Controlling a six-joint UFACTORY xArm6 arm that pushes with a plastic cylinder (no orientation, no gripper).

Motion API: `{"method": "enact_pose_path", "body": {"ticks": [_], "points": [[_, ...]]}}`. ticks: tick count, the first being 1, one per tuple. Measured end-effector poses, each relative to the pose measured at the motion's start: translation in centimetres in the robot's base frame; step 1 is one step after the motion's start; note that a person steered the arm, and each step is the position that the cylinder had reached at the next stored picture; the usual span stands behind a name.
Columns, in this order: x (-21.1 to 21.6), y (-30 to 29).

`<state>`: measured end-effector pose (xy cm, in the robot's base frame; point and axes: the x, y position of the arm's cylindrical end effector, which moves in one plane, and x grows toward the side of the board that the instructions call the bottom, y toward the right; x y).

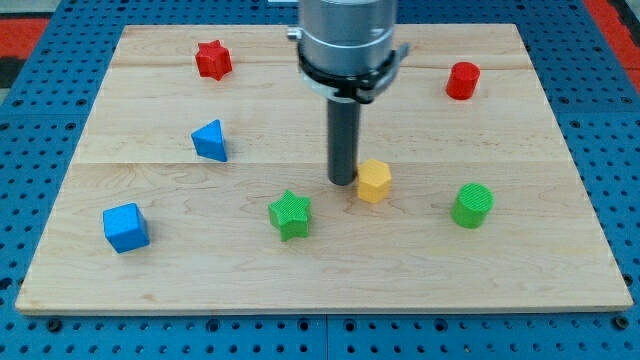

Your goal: Move the green star right and up a bit

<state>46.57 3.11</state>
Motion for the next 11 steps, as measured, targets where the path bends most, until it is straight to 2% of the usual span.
{"method": "enact_pose_path", "body": {"ticks": [3, 6, 8, 9, 11], "points": [[1.8, 7.6], [0.9, -9.3], [5.2, -10.8], [6.7, -5.0], [5.3, -3.3]]}}
